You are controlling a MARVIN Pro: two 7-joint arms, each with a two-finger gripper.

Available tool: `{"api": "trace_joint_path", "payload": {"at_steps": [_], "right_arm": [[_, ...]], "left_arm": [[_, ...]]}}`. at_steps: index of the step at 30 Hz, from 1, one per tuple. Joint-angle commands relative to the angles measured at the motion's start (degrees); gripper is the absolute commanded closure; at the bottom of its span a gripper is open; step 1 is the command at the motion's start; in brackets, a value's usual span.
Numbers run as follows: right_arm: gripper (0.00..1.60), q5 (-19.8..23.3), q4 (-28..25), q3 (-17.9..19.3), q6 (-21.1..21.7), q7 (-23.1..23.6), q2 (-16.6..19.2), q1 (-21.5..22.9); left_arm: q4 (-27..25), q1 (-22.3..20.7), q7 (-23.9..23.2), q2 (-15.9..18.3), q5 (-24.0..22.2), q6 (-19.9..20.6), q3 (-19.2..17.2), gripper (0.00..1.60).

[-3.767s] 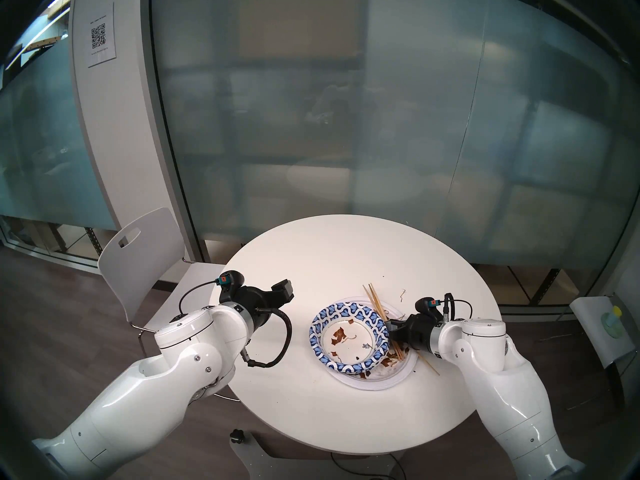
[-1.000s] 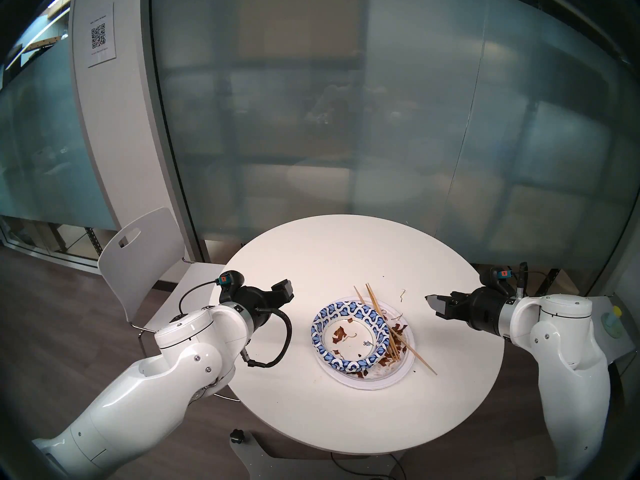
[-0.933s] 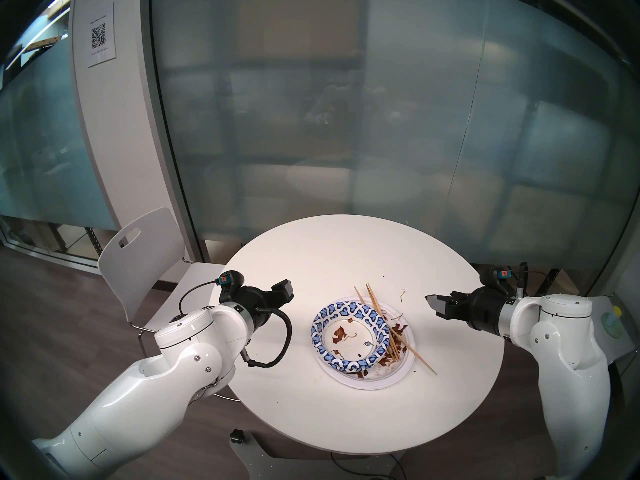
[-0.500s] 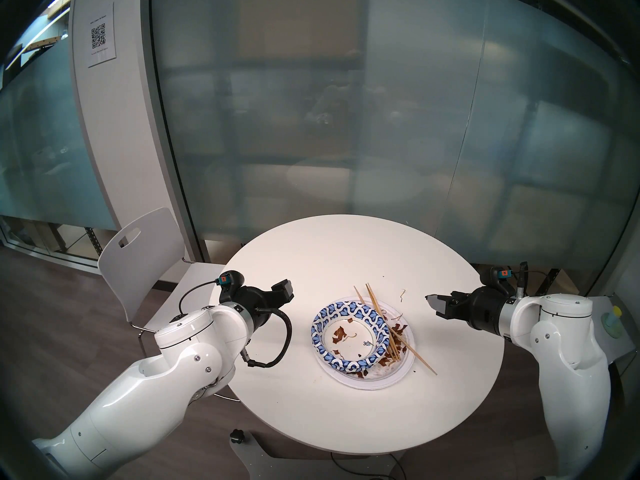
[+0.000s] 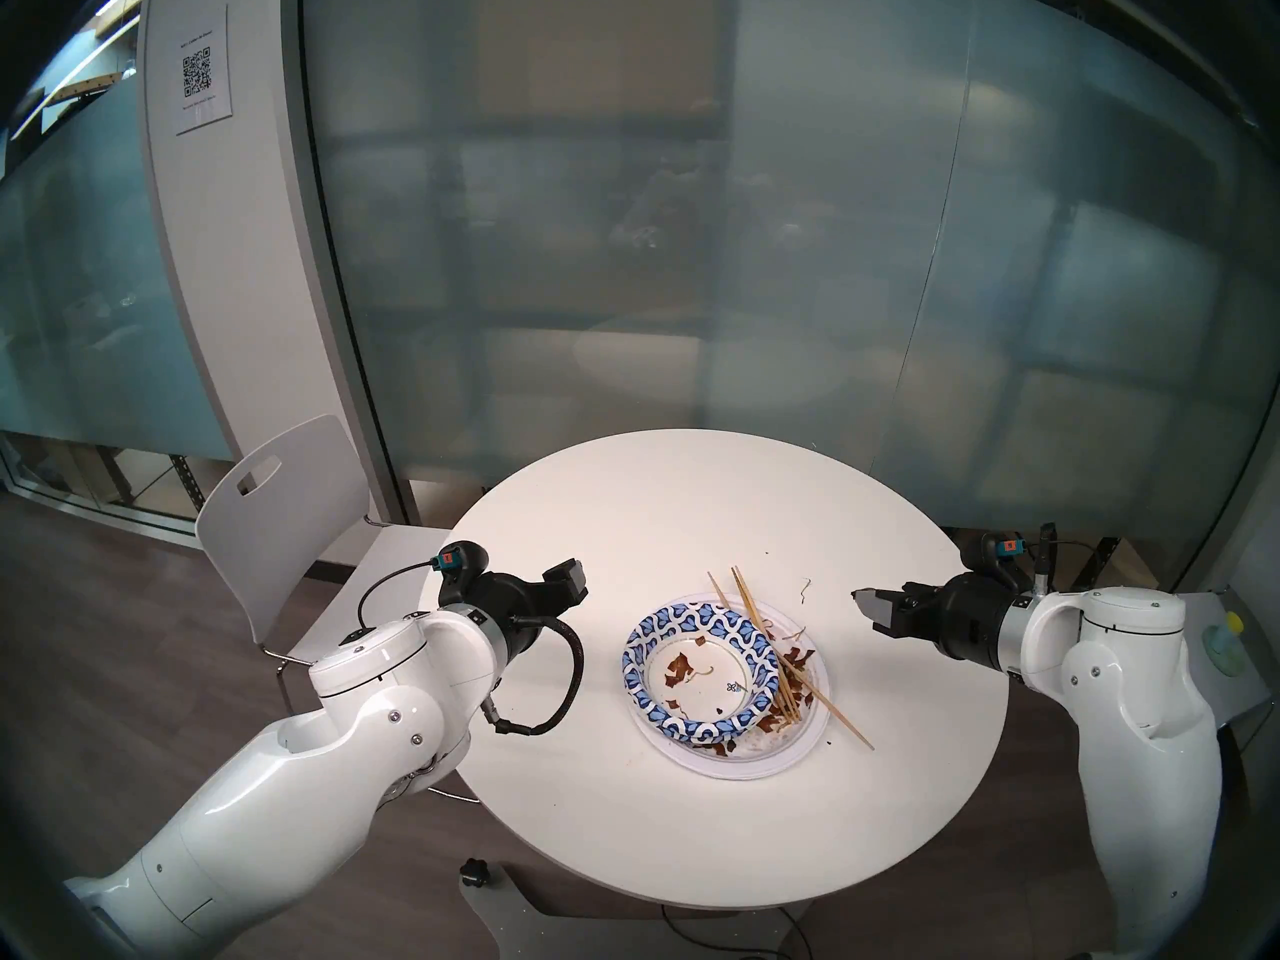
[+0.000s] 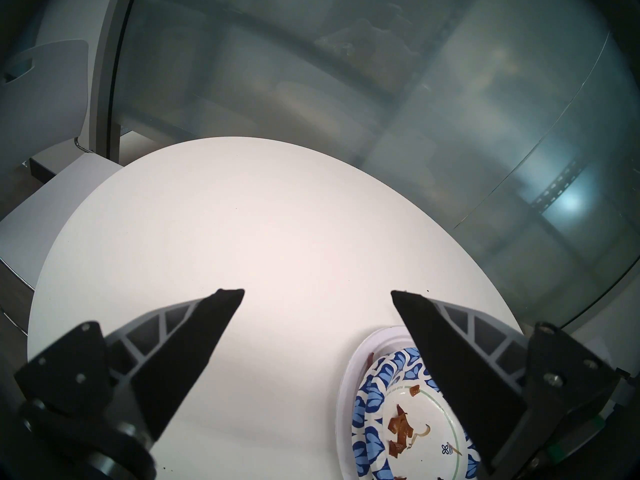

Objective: Stack the plates into one stack

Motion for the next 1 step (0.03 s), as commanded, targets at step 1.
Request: {"api": "trace_joint_path", "payload": {"at_steps": [1], "right_arm": [[0.0, 0.3, -1.2, 0.0, -0.2, -0.1, 0.2, 0.3]], "left_arm": [[-1.1, -0.3, 0.1, -0.1, 0.0, -0.1, -0.2, 0.0]]}}
